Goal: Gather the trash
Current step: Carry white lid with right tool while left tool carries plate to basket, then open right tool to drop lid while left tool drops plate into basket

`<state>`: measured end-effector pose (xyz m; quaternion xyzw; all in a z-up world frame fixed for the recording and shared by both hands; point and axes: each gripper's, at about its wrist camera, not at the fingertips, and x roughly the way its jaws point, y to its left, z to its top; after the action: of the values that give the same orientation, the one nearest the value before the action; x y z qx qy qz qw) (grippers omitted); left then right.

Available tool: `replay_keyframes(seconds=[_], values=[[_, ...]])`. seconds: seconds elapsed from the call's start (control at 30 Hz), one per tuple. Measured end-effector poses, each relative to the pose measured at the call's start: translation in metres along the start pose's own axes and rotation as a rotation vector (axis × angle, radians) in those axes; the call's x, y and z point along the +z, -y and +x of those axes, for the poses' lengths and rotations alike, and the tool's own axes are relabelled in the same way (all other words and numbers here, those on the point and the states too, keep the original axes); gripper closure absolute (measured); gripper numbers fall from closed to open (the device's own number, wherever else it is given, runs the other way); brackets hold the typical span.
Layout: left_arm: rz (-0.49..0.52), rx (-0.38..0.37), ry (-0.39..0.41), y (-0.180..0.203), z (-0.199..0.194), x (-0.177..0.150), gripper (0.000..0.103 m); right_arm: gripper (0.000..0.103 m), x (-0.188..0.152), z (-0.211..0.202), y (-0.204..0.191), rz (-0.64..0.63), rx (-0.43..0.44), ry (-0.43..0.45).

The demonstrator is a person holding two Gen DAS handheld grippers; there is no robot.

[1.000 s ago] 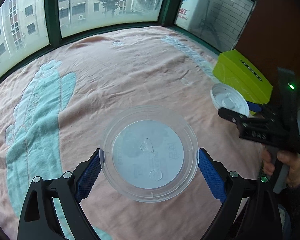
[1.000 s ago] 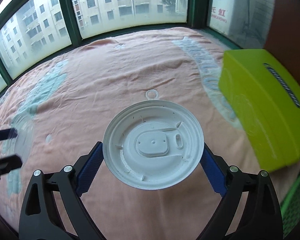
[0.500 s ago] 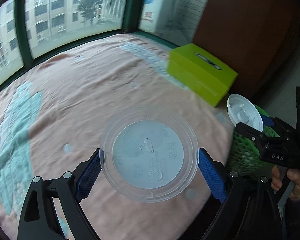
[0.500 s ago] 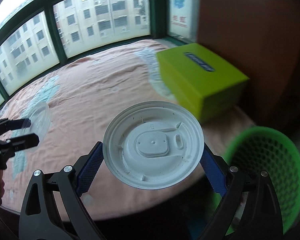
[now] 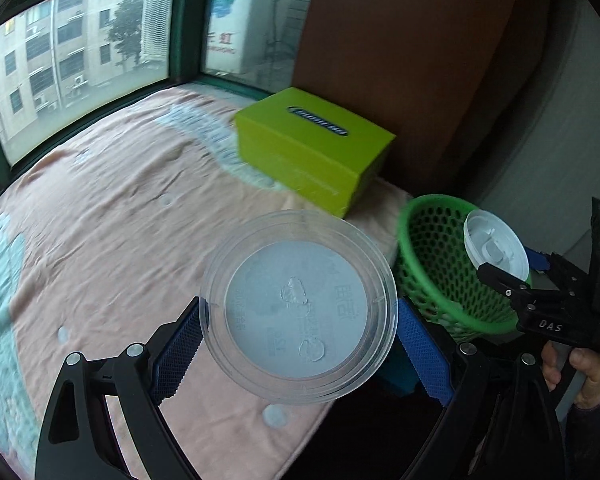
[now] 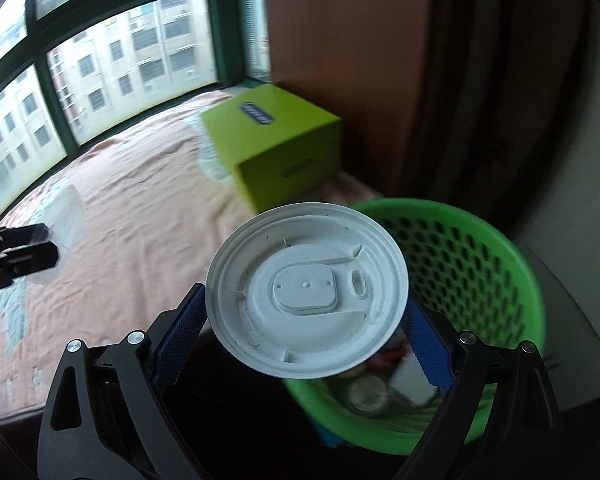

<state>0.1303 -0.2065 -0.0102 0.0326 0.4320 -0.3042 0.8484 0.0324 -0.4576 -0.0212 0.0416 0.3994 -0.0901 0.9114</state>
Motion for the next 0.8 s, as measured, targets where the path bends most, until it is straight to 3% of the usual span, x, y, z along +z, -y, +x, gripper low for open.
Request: replay_keyframes(seconds=[0.43,0.8], values=[[0.080,-0.032,-0.012,0.055,0.019,0.025,0.014,0.010,-0.012,0.007,0.071,0.108,-0.096,-0.033],[0.132,-0.054,-0.039,0.098,0.042,0.042,0.014,0.010,-0.016,0.005,0.103,0.158,-0.106,-0.012]])
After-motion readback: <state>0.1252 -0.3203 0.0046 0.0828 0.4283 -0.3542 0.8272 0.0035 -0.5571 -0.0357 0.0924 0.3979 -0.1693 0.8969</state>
